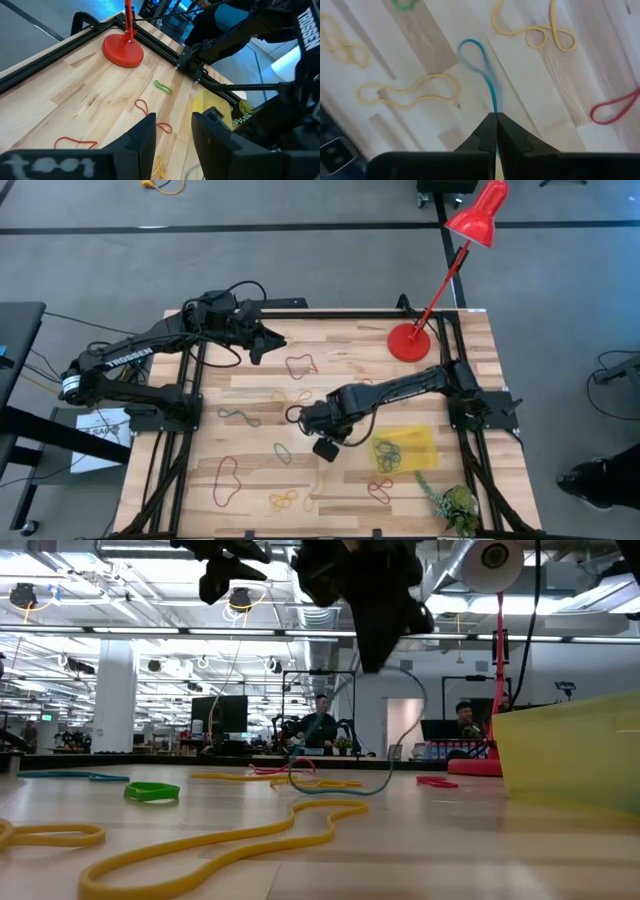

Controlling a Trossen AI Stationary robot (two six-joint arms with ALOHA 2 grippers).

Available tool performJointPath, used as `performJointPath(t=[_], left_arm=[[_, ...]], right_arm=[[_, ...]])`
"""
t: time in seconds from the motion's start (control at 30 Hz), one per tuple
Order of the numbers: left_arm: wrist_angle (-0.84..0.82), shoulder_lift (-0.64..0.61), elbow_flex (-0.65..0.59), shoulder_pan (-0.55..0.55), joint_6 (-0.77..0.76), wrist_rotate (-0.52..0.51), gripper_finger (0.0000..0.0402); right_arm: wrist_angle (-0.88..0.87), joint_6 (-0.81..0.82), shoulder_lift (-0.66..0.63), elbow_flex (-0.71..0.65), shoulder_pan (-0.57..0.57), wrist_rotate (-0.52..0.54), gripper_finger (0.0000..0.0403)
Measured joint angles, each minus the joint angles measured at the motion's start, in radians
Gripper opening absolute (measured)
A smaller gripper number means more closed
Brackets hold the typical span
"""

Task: Pick and place items into bin
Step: Put the blue rubber band into the yellow bin

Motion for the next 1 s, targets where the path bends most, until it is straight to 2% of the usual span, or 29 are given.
performJointPath(t=[0.23, 0.53, 1.0], left_arm=[[0.001, 0.0, 0.0, 0.0, 0.0, 0.0, 0.0114], [0.002, 0.0, 0.0, 0.0, 0.0, -0.008, 0.0114], [0.002, 0.0, 0.0, 0.0, 0.001, -0.009, 0.0114]], right_arm=[[-0.152, -0.001, 0.0, 0.141, -0.026, -0.026, 0.0], [-0.379, 0.033, -0.001, 0.258, -0.017, -0.059, 0.0], [-0.371, 0.157, -0.077, 0.252, 0.05, -0.077, 0.0]])
